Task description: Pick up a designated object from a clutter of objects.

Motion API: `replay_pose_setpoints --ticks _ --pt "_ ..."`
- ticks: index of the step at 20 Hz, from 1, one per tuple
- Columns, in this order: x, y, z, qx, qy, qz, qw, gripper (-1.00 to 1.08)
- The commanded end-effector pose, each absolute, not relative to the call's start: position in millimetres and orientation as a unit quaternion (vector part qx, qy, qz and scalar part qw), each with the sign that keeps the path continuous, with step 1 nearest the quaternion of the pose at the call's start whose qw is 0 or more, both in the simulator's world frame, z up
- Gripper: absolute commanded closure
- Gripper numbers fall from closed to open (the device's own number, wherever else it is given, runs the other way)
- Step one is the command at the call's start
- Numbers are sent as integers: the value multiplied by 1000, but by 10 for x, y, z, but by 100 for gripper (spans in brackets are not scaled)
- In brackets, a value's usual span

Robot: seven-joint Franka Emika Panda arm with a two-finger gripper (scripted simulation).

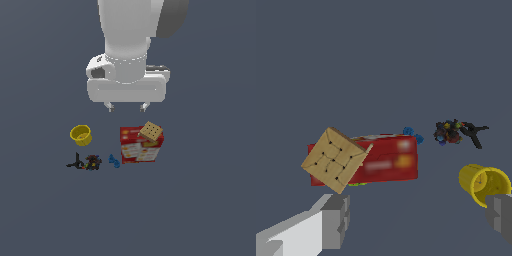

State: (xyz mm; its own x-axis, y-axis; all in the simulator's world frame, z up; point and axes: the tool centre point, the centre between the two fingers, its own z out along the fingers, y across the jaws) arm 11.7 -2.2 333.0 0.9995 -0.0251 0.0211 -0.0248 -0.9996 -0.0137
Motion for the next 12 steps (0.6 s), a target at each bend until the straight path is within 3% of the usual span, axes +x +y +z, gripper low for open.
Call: replay_pose_setpoints --ticks 1,12 --pt "117 -22 3330 -1000 12 -11 7 -92" --pt "172 101 3236 -1000 -3 -10 -7 -92"
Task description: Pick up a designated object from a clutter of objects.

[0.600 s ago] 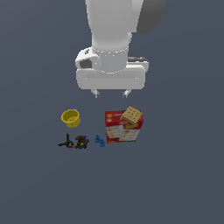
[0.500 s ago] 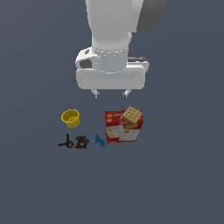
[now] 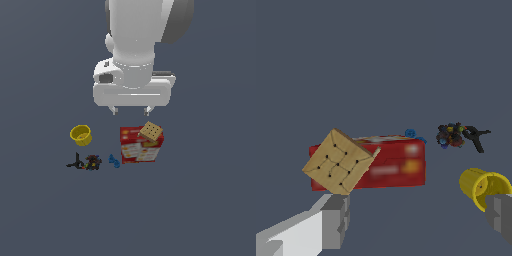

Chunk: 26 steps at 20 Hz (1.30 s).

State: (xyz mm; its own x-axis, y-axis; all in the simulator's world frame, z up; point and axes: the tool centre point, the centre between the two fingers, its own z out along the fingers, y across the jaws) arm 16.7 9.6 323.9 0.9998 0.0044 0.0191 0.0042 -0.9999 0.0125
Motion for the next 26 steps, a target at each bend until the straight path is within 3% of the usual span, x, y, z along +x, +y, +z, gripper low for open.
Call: replay_pose_setpoints --ticks 1,14,26 --pt "170 95 3240 1000 2 10 7 -92" --pt "258 -43 3098 999 33 9 6 -92" --pt "464 -462 2676 993 120 7 3 -92"
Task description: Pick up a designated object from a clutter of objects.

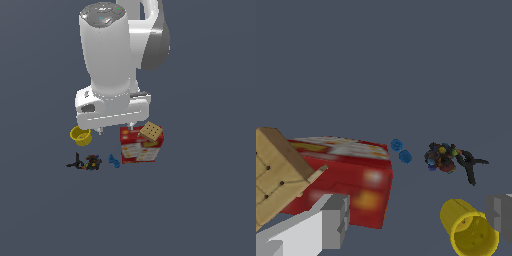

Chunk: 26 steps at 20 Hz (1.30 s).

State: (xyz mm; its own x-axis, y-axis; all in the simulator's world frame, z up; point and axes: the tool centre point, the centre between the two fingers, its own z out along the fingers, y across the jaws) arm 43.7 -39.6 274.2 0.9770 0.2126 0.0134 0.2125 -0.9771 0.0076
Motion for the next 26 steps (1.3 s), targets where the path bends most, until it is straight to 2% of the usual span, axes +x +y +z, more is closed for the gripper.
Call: replay_pose_setpoints --ticks 1,26 --pt "481 -506 2632 992 129 7 3 -92" --pt "654 -1660 1459 941 339 4 0 -92"
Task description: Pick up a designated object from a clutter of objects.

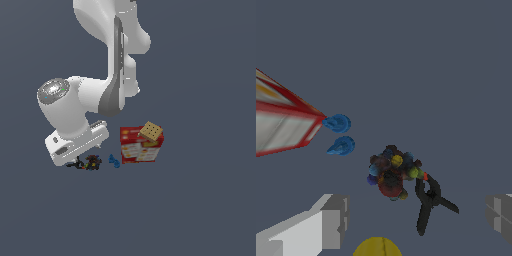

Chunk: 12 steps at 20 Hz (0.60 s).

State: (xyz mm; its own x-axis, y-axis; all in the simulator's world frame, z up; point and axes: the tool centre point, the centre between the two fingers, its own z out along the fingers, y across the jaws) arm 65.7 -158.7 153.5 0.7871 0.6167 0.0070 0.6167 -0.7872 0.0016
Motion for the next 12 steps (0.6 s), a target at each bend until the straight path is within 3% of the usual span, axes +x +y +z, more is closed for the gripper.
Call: replay_pose_setpoints --ticks 1,12 --pt "651 -1707 1410 -938 -347 -3 0 -92" --pt "568 -2185 897 -904 -429 -1 0 -92"
